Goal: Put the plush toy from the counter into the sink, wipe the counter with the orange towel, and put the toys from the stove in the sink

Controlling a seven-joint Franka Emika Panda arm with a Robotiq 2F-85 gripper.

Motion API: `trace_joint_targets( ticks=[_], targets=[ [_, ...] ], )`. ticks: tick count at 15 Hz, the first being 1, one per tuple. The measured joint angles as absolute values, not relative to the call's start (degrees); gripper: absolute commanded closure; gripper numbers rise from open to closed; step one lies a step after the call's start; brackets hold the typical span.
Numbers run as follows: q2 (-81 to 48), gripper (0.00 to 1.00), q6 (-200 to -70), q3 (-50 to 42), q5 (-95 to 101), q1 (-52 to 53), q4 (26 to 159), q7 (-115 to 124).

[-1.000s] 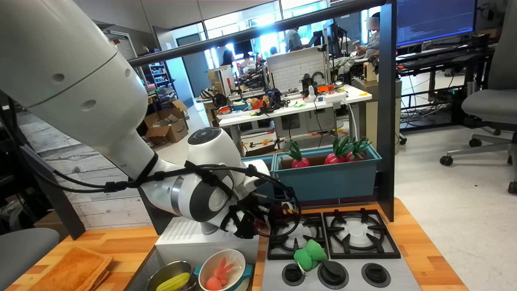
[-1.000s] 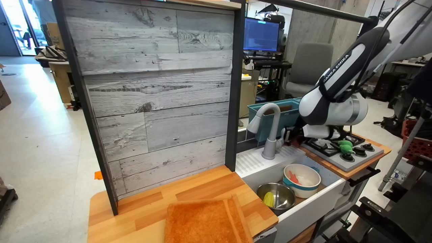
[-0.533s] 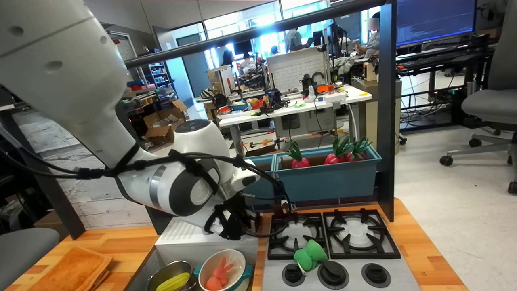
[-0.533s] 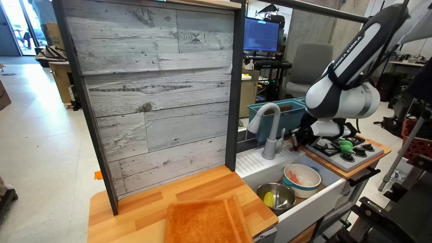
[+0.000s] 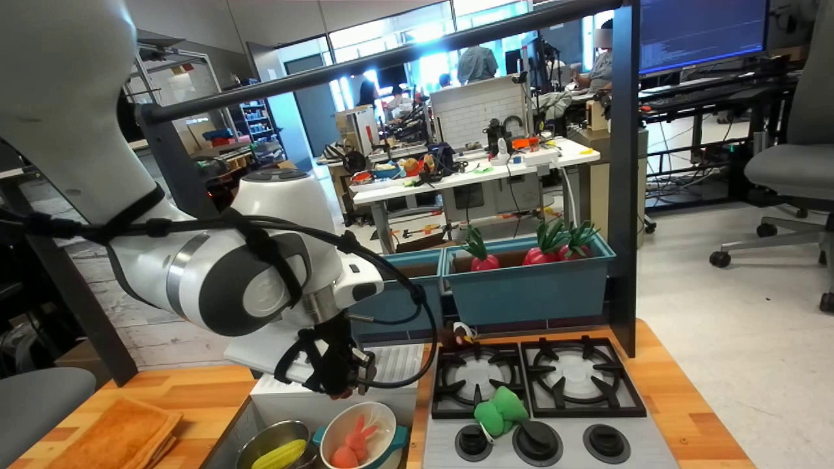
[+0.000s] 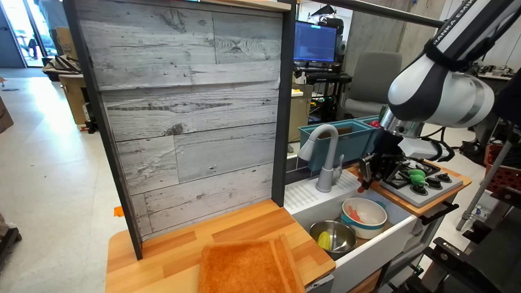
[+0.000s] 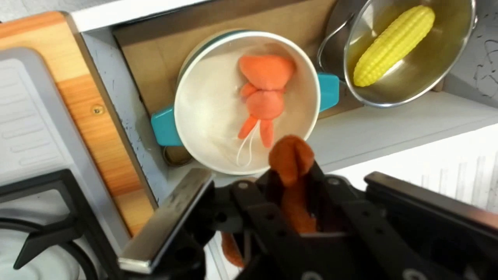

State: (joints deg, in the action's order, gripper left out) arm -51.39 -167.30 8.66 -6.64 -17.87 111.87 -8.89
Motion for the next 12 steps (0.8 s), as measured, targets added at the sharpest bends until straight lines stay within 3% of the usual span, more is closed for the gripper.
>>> trace_joint_targets(
  ticks=[1,3,4,7,10,11,12],
  targets=[
    [-51.4,0.64,-166.2,8.6,-6.7,-17.9,112.0,-8.8],
    [-51.4,0.50,-163.4,8.3,-6.8,-17.7,111.9,-8.3],
    [-51.4,0.67,-162.3,7.8,-6.8,-17.5,111.7,-7.8],
    [-51.4,0.50,-161.0,5.8,-6.8,-16.2,111.2,-6.5],
    [-51.4,0.50,-161.0,5.5,-6.8,-15.8,111.2,-6.2],
    [-51.4,0.25,-161.0,5.5,-6.8,-15.8,111.2,-6.2],
    [-51.4,0.24,-161.0,5.5,-6.8,-15.8,111.2,-6.2]
  ],
)
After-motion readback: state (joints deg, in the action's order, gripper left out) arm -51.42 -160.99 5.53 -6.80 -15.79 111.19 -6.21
